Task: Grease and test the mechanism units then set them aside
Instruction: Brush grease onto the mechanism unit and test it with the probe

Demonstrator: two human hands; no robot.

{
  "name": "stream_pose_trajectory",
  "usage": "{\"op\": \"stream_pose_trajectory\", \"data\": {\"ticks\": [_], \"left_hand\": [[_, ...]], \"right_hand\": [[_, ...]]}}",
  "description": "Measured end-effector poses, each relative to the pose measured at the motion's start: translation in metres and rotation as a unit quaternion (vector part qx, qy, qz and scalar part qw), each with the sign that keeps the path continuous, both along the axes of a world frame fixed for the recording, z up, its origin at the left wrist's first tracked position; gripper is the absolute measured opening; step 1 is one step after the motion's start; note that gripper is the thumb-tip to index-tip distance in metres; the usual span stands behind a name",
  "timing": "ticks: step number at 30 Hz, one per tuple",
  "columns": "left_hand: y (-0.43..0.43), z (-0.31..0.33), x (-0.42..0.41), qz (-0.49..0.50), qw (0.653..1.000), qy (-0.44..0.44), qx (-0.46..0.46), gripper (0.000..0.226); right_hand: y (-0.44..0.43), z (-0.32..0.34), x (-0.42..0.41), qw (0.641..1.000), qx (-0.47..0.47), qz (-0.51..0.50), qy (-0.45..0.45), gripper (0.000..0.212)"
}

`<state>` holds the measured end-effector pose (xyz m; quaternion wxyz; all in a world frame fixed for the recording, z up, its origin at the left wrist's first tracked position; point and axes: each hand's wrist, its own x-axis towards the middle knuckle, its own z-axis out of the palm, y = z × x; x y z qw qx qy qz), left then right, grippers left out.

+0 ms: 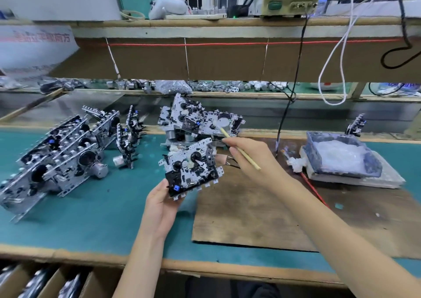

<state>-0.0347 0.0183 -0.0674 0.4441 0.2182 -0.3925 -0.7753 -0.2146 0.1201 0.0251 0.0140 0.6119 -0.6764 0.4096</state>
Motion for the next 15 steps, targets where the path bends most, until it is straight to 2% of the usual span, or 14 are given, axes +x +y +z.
{"op": "stream_pose_trajectory", "data": {"ticks": [5,9,15], "left_hand": [[-0.003,-0.003,0.001,-0.001,1.000,0.006,0.018,0.049],[-0.003,-0.003,0.000,-0.001,1.000,0.006,0.017,0.032],[-0.004,-0.005,0.001,-0.001,1.000,0.008,0.019,0.030]], "right_hand": [[-0.009,-0.013,0.002,0.999,0.030,0.007,0.011,0.029],[-0.011,-0.018,0.005,0.999,0.033,0.026,-0.020,0.027],[-0.018,-0.023,0.005,1.000,-0.007,0.011,-0.013,0.021]]}}
